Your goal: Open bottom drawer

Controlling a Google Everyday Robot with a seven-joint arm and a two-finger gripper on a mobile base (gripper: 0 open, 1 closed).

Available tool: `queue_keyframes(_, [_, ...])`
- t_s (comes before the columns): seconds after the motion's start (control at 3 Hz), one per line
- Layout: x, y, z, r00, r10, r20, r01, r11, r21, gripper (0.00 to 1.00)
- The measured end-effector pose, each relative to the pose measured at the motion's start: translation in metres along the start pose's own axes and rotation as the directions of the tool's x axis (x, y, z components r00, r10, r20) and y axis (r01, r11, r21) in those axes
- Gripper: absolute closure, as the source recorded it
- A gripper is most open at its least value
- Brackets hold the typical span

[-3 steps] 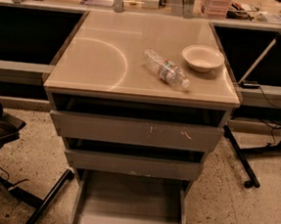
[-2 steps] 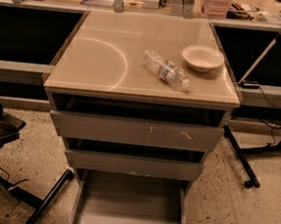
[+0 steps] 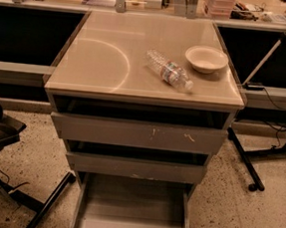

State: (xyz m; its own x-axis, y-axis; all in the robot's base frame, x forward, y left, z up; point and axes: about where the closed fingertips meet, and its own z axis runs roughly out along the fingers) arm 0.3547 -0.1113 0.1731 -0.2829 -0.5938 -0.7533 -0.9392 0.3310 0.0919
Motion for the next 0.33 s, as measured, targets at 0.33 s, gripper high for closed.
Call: queue_keyframes(0.33, [0.0000, 0.0000, 0.0000, 1.000, 0.000, 0.000, 0.000, 1.0000, 0.000, 0.00])
